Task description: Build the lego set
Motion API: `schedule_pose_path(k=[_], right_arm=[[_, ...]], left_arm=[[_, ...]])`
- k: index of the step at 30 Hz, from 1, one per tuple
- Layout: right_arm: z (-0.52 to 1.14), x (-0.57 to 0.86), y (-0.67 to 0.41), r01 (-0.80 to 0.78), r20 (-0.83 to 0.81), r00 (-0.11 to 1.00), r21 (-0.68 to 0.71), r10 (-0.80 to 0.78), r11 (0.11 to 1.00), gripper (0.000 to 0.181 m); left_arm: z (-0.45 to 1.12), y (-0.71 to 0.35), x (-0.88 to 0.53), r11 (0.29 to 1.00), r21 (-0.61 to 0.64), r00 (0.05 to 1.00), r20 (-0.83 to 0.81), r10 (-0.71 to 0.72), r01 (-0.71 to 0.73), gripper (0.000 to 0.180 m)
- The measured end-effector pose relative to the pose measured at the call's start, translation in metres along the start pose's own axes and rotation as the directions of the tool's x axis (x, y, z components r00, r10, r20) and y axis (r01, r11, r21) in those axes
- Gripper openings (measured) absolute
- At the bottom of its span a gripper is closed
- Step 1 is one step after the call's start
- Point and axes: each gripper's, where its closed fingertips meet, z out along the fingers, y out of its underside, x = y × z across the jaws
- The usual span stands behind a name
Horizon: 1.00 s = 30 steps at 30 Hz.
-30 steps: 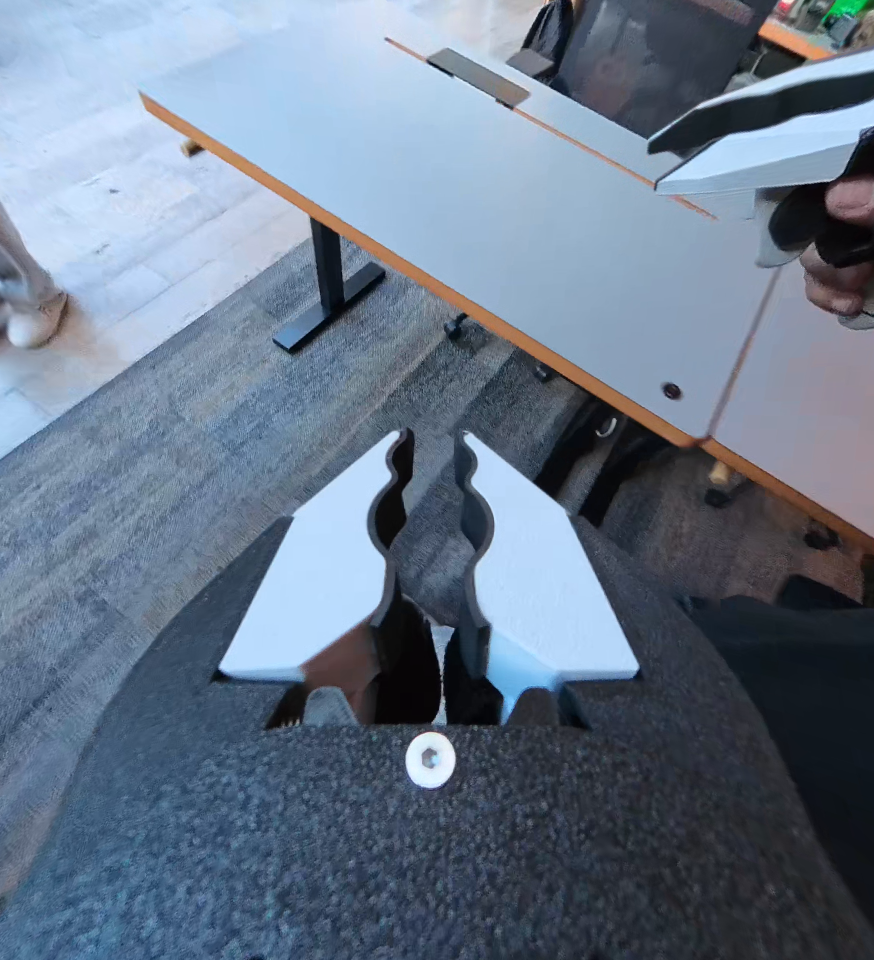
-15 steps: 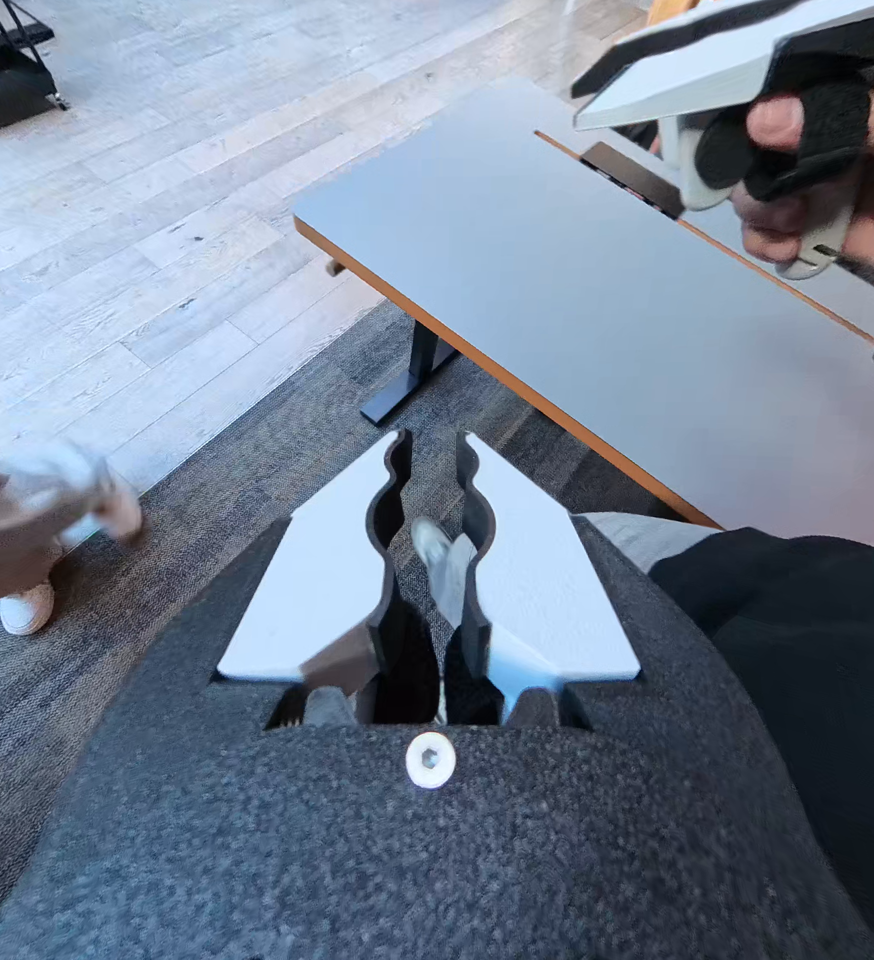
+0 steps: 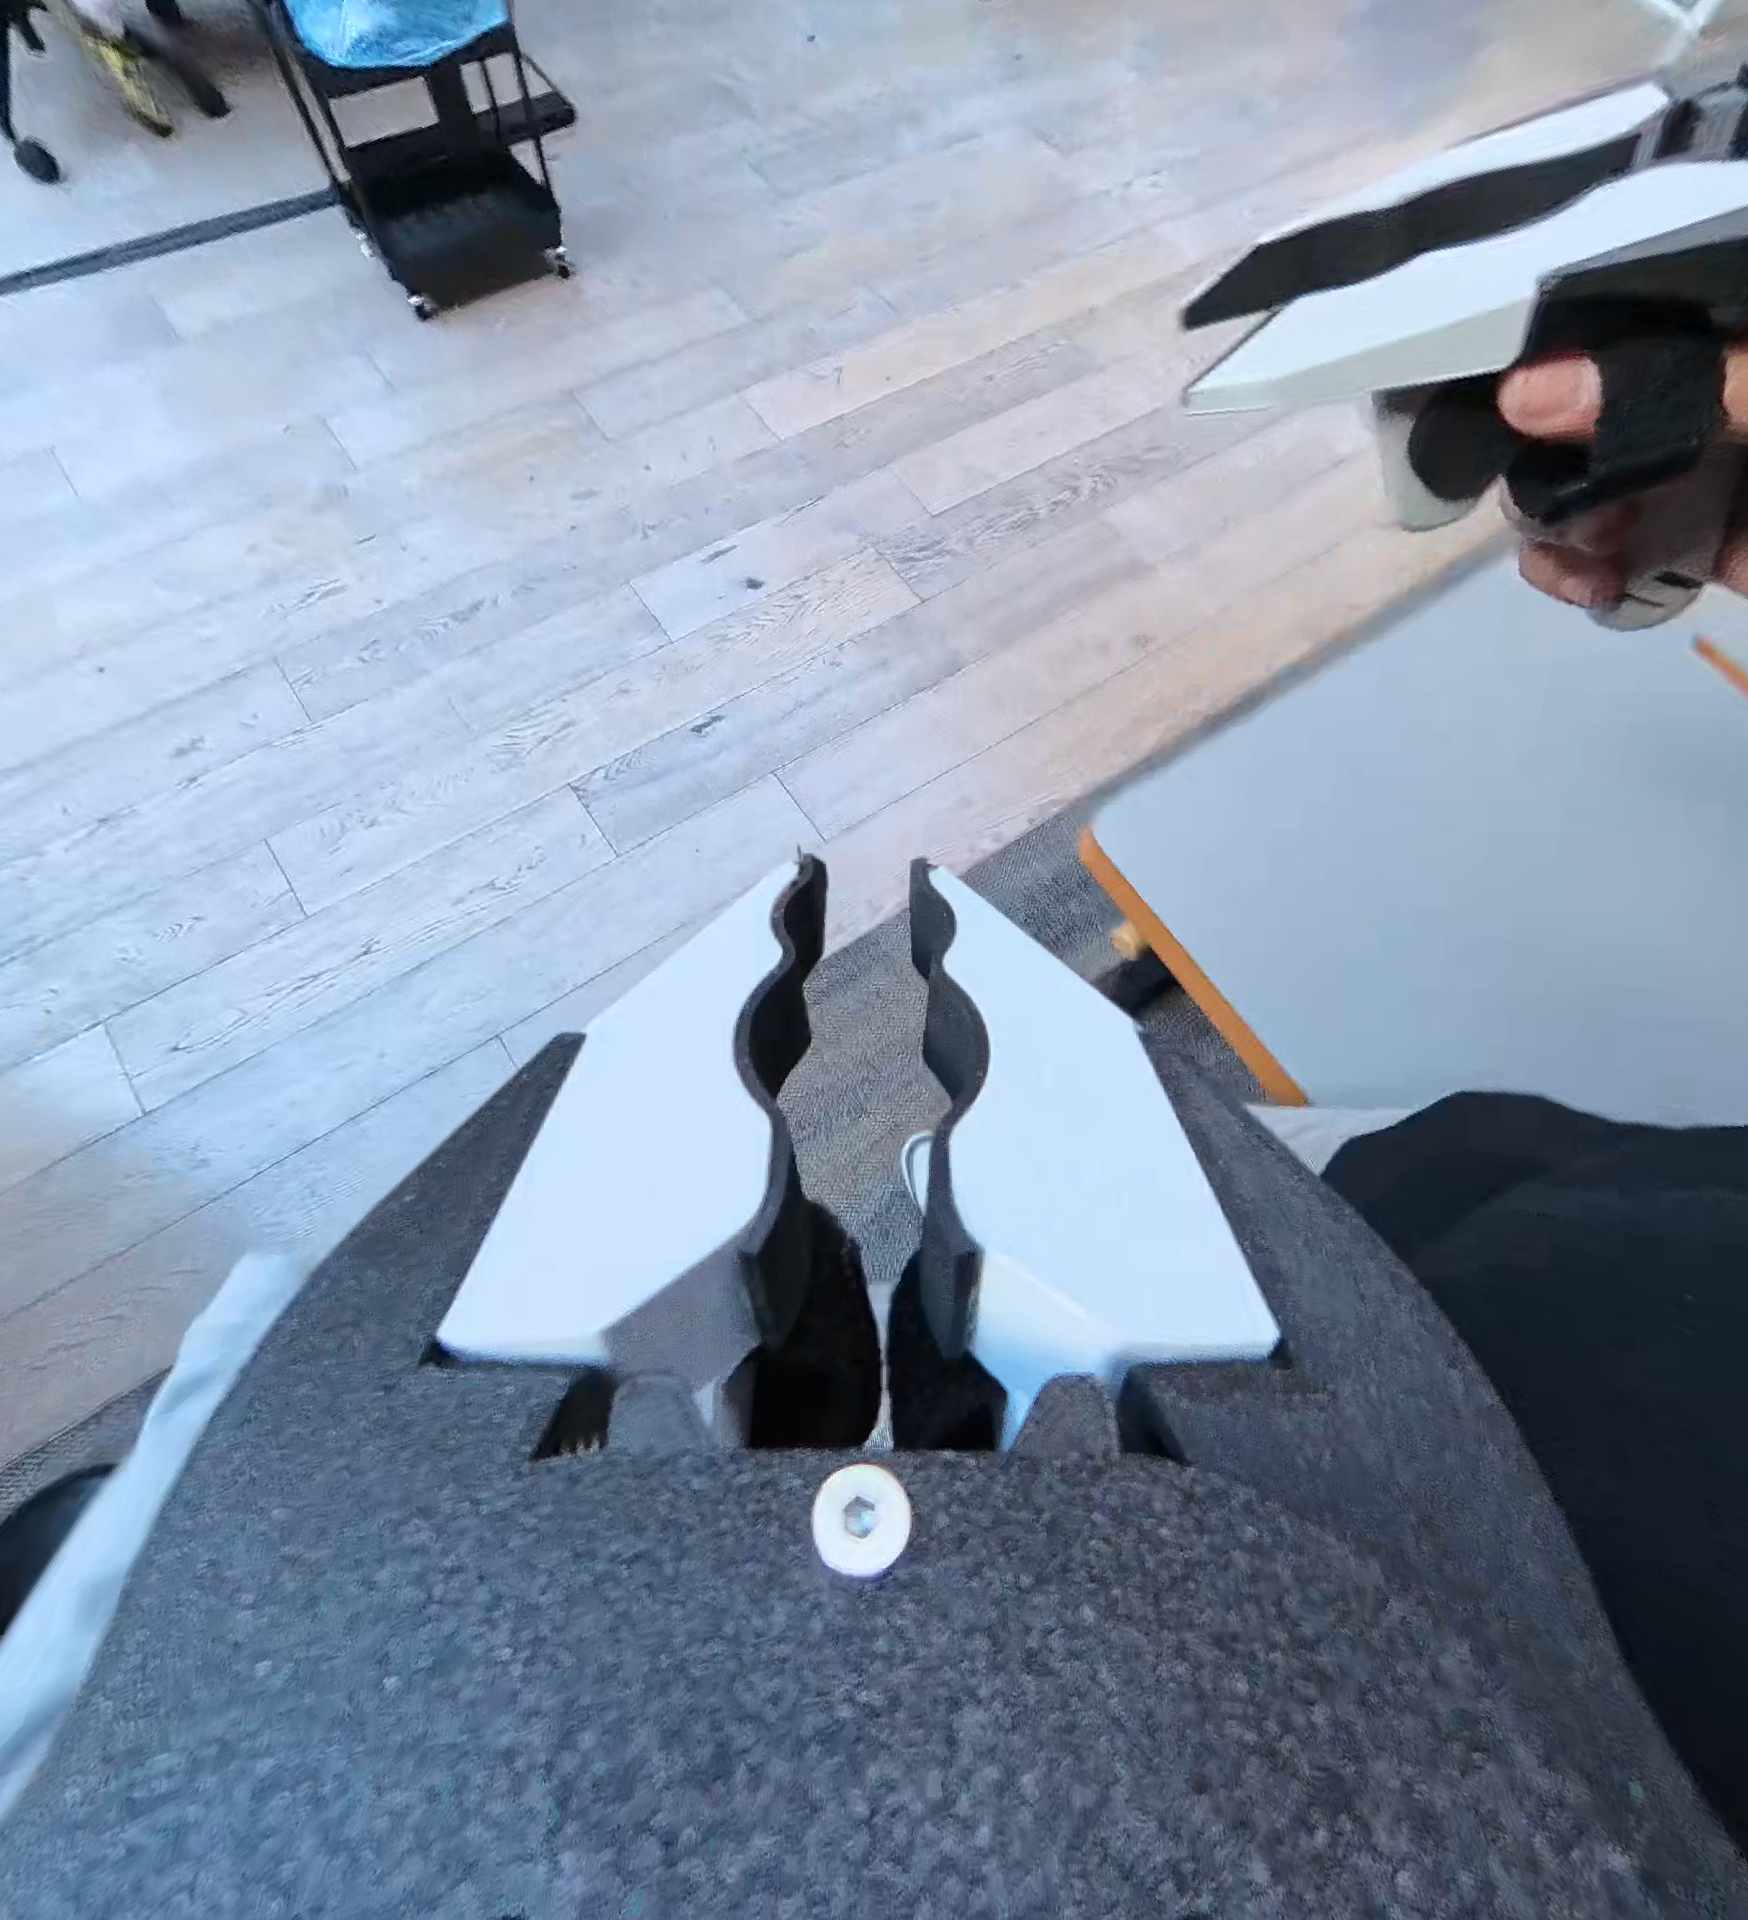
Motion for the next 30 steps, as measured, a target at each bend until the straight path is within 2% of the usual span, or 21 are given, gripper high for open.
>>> schedule_pose_path(k=[1, 6, 11, 16, 19, 22, 30], right_arm=[[0.011, 0.023, -0.015, -0.002, 0.007, 1.0, -0.003, 0.002, 1.0, 0.051], [0.072, 0.132, -0.069, -0.01, -0.002, 1.0, -0.011, 0.01, 1.0, 0.05], [0.139, 0.24, -0.116, -0.034, -0.046, 0.998, -0.003, 0.034, 0.999, 0.05], [0.192, 0.35, -0.166, -0.143, -0.109, 0.984, -0.007, 0.141, 0.99, 0.05], [0.197, 0.408, -0.212, -0.175, -0.161, 0.97, 0.049, 0.181, 0.983, 0.05], [0.195, 0.476, -0.232, -0.178, -0.275, 0.944, 0.043, 0.183, 0.983, 0.05], [0.183, 0.674, -0.249, -0.266, -0.446, 0.84, 0.154, 0.307, 0.952, 0.048]], left_arm=[[0.014, -0.018, -0.018, 1.0, 0.003, 1.0, 0.017, -0.025, 0.025, 0.014], [0.101, -0.081, -0.117, 0.996, -0.002, 0.992, 0.095, -0.088, 0.089, 0.014], [0.212, -0.147, -0.211, 0.995, -0.006, 0.993, 0.06, -0.099, 0.099, 0.014], [0.325, -0.237, -0.293, 1.0, -0.023, 1.0, 0.01, -0.016, 0.016, 0.016], [0.383, -0.305, -0.324, 1.0, -0.007, 0.998, -0.058, 0.024, -0.025, 0.016], [0.452, -0.36, -0.341, 0.994, -0.039, 0.986, -0.142, 0.093, -0.099, 0.019], [0.644, -0.486, -0.341, 0.968, -0.045, 0.942, -0.249, 0.227, -0.245, 0.019]])
